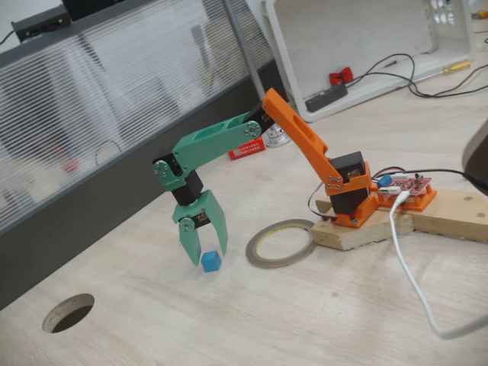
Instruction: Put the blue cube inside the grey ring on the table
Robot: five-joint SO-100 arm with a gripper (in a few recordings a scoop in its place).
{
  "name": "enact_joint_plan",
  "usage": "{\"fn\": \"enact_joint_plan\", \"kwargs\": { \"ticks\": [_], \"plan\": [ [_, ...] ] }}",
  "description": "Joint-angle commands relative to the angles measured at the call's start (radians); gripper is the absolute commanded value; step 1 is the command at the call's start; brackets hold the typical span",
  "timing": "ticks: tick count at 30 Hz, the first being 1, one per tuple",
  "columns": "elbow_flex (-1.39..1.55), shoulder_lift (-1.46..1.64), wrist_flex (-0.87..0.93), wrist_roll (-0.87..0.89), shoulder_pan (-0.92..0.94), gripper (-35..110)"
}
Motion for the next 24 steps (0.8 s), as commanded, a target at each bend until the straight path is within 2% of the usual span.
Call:
{"fn": "enact_joint_plan", "kwargs": {
  "ticks": [1, 24],
  "plan": [
    [-0.031, 0.02, 0.023, 0.008, 0.005, 41],
    [-0.029, 0.006, 0.021, 0.008, 0.005, 40]
  ]
}}
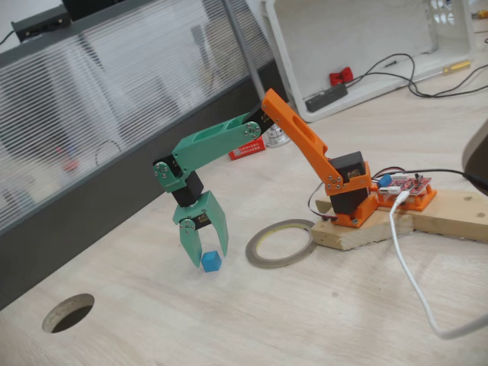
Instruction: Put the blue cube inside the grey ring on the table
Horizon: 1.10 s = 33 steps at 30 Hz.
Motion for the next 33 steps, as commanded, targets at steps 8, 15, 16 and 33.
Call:
{"fn": "enact_joint_plan", "kwargs": {
  "ticks": [8, 15, 16, 33],
  "plan": [
    [-0.029, -0.089, 0.021, 0.008, 0.005, 40],
    [-0.031, -0.091, 0.023, 0.008, 0.005, 40],
    [-0.031, -0.091, 0.023, 0.009, 0.005, 40],
    [-0.031, -0.087, 0.026, 0.008, 0.003, 36]
  ]
}}
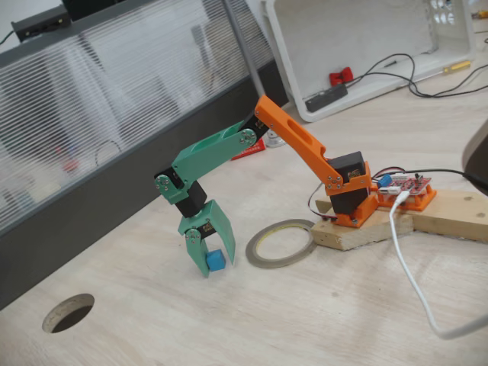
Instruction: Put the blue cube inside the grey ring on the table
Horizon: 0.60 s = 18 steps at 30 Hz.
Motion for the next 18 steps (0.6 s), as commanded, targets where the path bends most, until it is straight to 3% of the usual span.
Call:
{"fn": "enact_joint_plan", "kwargs": {
  "ticks": [1, 7, 18],
  "plan": [
    [-0.02, 0.006, 0.02, 0.006, 0.005, 33],
    [-0.02, 0.008, 0.015, 0.011, 0.005, 18],
    [-0.02, 0.008, 0.015, 0.006, 0.002, 17]
  ]
}}
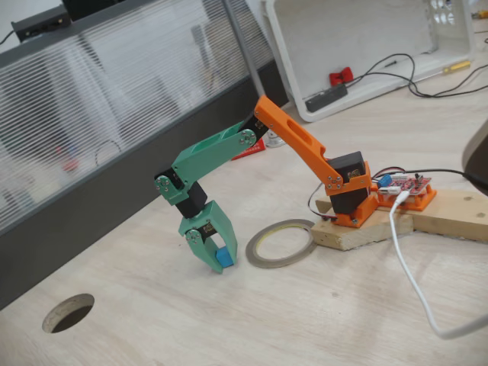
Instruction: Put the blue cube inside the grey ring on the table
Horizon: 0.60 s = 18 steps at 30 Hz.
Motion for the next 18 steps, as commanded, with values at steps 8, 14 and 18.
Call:
{"fn": "enact_joint_plan", "kwargs": {
  "ticks": [8, 14, 18],
  "plan": [
    [-0.021, 0.011, 0.015, 0.009, 0.009, 17],
    [-0.021, 0.018, 0.015, 0.009, 0.011, 17],
    [-0.021, 0.107, 0.015, 0.009, 0.015, 17]
  ]
}}
